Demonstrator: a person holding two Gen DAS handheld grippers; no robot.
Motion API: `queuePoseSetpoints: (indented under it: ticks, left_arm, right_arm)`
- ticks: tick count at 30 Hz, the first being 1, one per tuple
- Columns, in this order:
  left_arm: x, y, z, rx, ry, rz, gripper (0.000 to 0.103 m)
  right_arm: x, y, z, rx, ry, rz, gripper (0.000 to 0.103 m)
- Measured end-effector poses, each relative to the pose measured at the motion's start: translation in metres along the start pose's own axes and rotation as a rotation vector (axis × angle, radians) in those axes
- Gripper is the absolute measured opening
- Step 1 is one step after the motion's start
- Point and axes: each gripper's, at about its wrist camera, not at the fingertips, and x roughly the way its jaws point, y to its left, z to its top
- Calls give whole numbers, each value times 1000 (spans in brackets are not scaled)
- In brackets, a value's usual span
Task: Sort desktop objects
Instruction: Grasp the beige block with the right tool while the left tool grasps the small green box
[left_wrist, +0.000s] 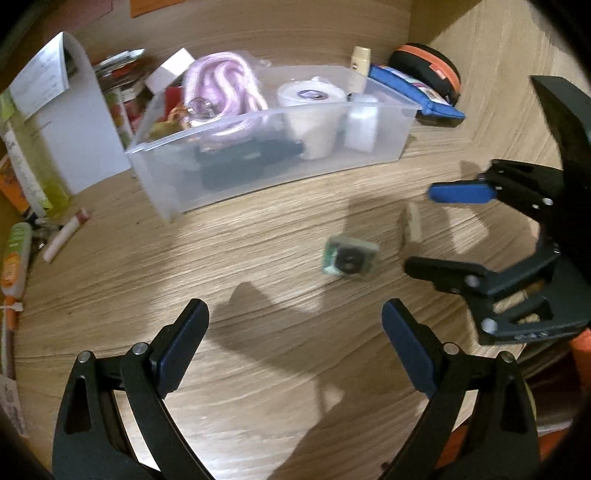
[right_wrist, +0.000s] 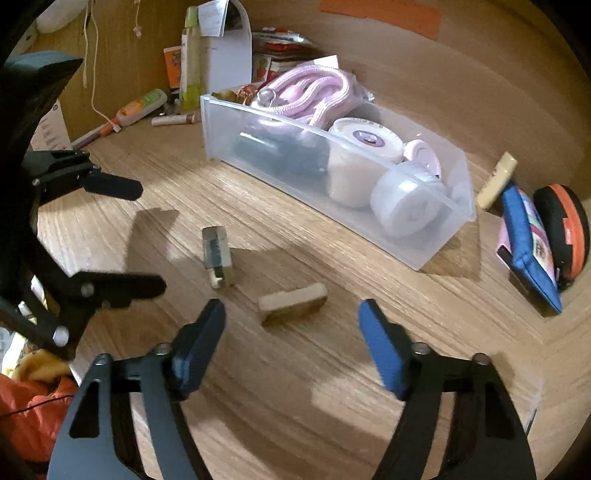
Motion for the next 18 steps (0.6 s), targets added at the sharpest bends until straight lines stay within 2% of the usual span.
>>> queuePoseSetpoints:
  ticks: [5, 7, 10, 12, 16, 17, 18]
  left_arm:
    - [8, -4, 9, -4, 7, 11, 96]
    - [11, -1, 13, -27, 9, -8, 96]
    - [14, -1, 18, -43, 4, -31, 95]
    - [15, -3, 20, -40, -1, -32, 83]
    - [20, -7, 24, -36, 8, -30, 72]
    - [21, -8, 25, -39, 6, -33, 66]
    - [22, -8, 26, -41, 5, -38, 55]
  right_arm:
    - [12, -12, 3, 15, 35, 59, 51]
    - [14, -16, 2, 30, 30, 95, 38]
    - [12, -20, 1, 48, 20, 103, 37]
    - [10, -23, 0, 59, 16, 95, 37]
    - [-1, -33, 0, 99, -8, 88, 37]
    - [-4, -35, 0, 109, -15, 87, 37]
    - [-7, -38, 1, 119, -23, 85, 37]
